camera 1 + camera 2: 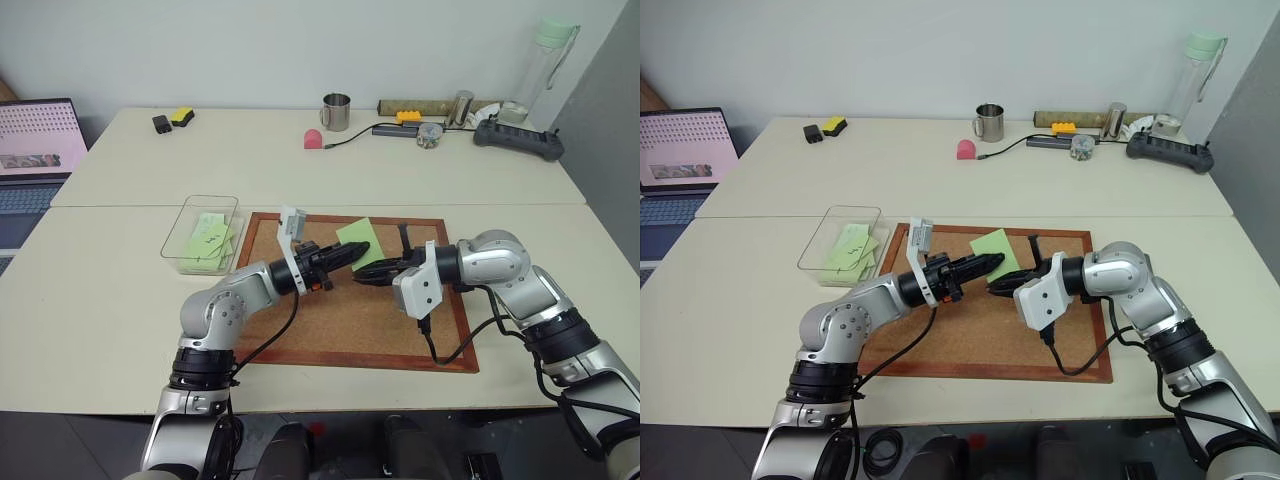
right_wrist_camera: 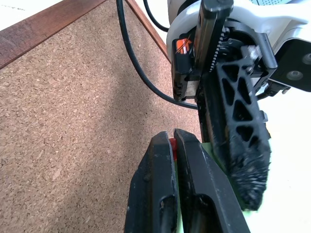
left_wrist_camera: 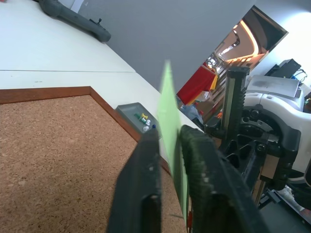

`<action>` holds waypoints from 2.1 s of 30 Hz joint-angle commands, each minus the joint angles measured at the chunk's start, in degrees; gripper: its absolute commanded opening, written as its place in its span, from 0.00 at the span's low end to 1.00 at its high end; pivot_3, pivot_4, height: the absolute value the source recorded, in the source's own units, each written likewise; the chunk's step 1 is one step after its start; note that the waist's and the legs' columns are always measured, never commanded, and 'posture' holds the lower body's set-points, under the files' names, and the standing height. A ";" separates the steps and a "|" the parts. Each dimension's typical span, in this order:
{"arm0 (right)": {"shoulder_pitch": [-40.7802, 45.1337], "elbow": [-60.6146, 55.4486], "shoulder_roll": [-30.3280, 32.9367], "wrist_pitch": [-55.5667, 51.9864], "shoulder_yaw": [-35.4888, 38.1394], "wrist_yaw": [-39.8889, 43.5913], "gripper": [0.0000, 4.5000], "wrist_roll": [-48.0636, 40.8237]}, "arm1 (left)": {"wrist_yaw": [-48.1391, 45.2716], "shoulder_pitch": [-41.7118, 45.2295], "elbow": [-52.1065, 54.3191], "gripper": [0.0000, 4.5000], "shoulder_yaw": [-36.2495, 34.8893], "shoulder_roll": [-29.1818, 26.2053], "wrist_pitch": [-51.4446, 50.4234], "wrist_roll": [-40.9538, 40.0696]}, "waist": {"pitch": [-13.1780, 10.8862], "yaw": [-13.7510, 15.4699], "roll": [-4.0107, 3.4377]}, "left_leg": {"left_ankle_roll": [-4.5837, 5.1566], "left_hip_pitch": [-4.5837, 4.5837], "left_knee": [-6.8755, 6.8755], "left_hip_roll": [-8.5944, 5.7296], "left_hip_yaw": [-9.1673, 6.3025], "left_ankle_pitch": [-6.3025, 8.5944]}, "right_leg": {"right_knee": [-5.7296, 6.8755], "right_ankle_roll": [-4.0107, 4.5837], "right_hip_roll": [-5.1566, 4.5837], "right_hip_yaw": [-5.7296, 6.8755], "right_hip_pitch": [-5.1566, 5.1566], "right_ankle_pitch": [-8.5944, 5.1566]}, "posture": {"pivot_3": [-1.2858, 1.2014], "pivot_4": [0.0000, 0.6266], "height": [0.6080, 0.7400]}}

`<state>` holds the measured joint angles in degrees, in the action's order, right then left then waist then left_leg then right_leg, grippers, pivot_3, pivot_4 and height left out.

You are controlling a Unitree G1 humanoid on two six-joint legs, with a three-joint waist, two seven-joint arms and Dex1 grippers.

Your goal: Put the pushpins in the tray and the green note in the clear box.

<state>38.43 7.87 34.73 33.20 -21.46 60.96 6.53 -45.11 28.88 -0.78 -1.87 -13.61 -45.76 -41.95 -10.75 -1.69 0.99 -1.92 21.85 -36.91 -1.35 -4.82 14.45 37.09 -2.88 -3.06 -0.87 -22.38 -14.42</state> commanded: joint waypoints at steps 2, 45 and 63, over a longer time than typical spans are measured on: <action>1.17 -1.30 -0.45 0.80 0.96 -0.60 0.00 -1.43 | 0.56 0.34 -0.86 0.00 0.57 0.28 3.34 2.64 | 0.00 0.00 0.00 | 0.07 0.00 0.00 0.00 0.00 0.04 | 0.00 0.00 0.00 0.01 0.00 0.00 | 0.52 0.24 1.00; -16.20 -3.69 6.02 -67.62 30.79 -22.01 0.51 -16.87 | 6.05 -4.61 9.90 0.00 1.89 -3.10 14.78 12.42 | 0.00 0.32 0.00 | 0.13 0.03 -0.01 -0.03 0.11 0.06 | -0.01 -0.01 0.00 -0.04 0.02 -0.01 | 0.52 0.24 1.00; -1.70 -23.23 10.98 -65.83 24.22 1.87 0.94 -33.96 | 21.37 -12.07 18.39 0.00 -15.59 -12.99 15.50 16.41 | -0.04 0.10 0.05 | 0.13 0.01 -0.03 0.05 0.01 0.06 | -0.04 -0.04 0.04 0.00 0.04 -0.01 | 0.52 0.24 1.00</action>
<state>34.20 -13.61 46.24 -30.79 3.01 62.51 -24.79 -25.87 16.62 15.83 -14.11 -24.88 -31.98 -26.83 -10.80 -1.60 1.04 -1.79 21.88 -36.94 -1.31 -4.85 14.52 37.03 -2.92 -3.04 -0.83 -22.33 -14.42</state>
